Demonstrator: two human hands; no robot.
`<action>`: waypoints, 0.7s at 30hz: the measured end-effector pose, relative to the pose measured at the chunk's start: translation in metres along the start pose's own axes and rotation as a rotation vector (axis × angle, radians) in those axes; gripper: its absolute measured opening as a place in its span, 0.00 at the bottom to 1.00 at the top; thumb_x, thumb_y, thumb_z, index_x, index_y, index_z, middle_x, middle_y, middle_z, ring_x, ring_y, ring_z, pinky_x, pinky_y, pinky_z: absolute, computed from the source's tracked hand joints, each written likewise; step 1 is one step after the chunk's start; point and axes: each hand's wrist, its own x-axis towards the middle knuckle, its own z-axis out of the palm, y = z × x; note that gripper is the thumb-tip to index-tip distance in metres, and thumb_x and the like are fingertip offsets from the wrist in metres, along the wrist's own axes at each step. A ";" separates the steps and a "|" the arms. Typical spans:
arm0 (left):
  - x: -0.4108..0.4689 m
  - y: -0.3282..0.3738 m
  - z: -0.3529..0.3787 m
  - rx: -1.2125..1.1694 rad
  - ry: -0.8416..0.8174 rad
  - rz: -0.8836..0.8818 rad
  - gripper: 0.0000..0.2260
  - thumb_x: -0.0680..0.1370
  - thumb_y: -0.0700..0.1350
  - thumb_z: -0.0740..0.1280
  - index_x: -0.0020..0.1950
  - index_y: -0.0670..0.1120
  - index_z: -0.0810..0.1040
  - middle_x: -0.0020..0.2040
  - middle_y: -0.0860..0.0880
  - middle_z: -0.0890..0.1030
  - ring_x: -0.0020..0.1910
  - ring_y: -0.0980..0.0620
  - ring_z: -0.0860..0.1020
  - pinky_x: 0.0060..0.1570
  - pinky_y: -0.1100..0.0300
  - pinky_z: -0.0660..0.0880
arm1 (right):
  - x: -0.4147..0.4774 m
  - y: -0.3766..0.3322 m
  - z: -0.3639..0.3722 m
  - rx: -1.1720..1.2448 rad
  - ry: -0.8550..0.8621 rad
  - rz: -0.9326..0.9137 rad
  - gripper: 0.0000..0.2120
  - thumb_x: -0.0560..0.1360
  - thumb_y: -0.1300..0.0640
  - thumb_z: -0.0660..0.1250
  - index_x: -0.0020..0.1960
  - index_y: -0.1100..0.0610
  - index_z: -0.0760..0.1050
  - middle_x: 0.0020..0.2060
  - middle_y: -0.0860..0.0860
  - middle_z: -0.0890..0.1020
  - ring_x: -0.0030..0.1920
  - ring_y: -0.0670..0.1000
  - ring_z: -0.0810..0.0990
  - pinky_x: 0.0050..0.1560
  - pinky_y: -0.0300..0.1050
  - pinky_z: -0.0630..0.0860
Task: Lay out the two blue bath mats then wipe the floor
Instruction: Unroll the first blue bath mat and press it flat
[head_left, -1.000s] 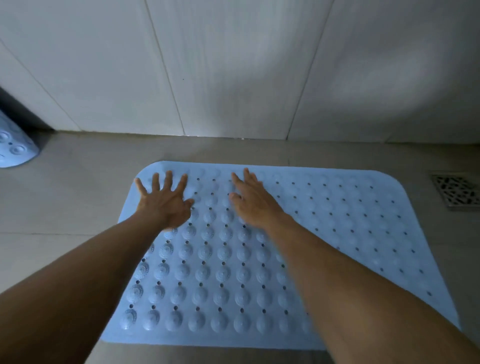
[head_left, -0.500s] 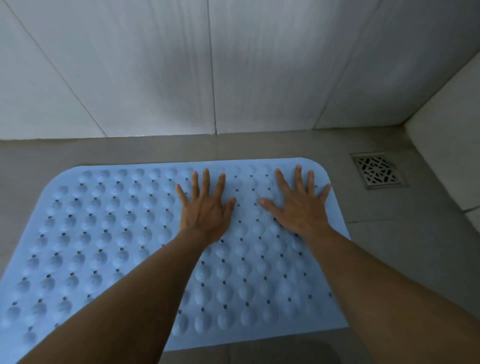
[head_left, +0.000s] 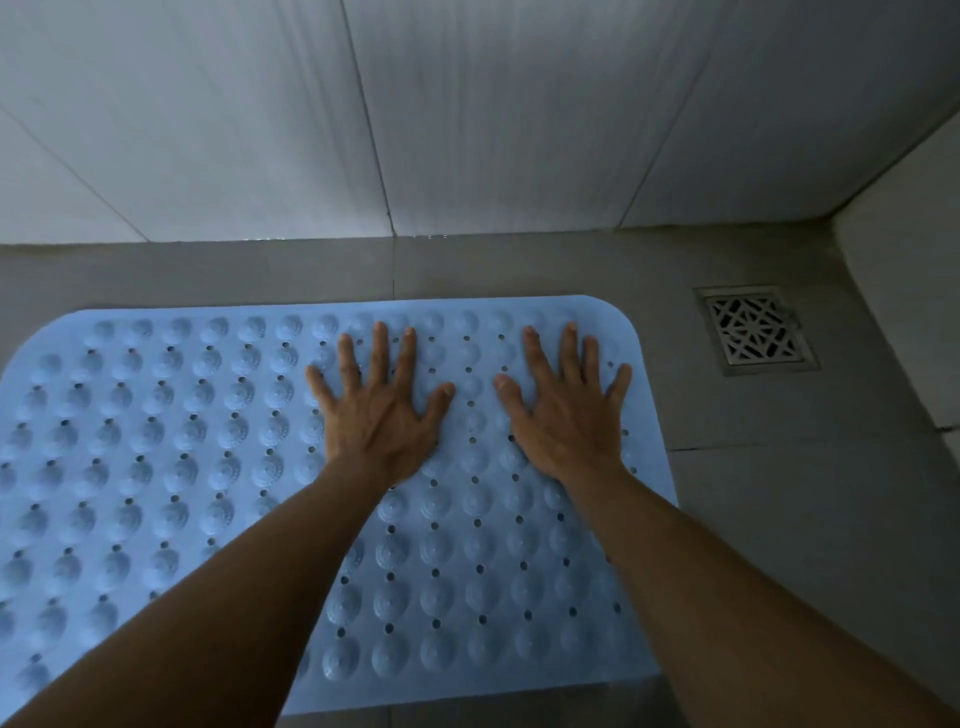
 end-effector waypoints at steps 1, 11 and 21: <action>0.000 0.000 0.000 -0.001 0.005 -0.005 0.36 0.76 0.72 0.36 0.80 0.57 0.35 0.81 0.51 0.38 0.79 0.40 0.36 0.73 0.31 0.39 | 0.001 0.000 0.000 0.002 0.009 -0.001 0.35 0.78 0.28 0.35 0.80 0.41 0.34 0.81 0.53 0.38 0.80 0.57 0.37 0.75 0.70 0.37; 0.001 0.000 0.000 -0.009 -0.014 -0.032 0.38 0.76 0.72 0.37 0.80 0.53 0.34 0.81 0.52 0.38 0.79 0.43 0.35 0.74 0.32 0.38 | 0.001 0.003 -0.001 0.014 -0.023 -0.019 0.34 0.78 0.30 0.37 0.80 0.41 0.34 0.81 0.53 0.36 0.80 0.57 0.35 0.74 0.70 0.35; -0.002 -0.021 -0.018 -0.163 -0.128 0.089 0.34 0.82 0.64 0.41 0.80 0.47 0.36 0.82 0.49 0.39 0.79 0.45 0.36 0.75 0.39 0.34 | -0.019 -0.013 -0.012 0.008 -0.107 0.057 0.35 0.80 0.32 0.38 0.79 0.46 0.28 0.79 0.57 0.32 0.79 0.58 0.32 0.75 0.68 0.34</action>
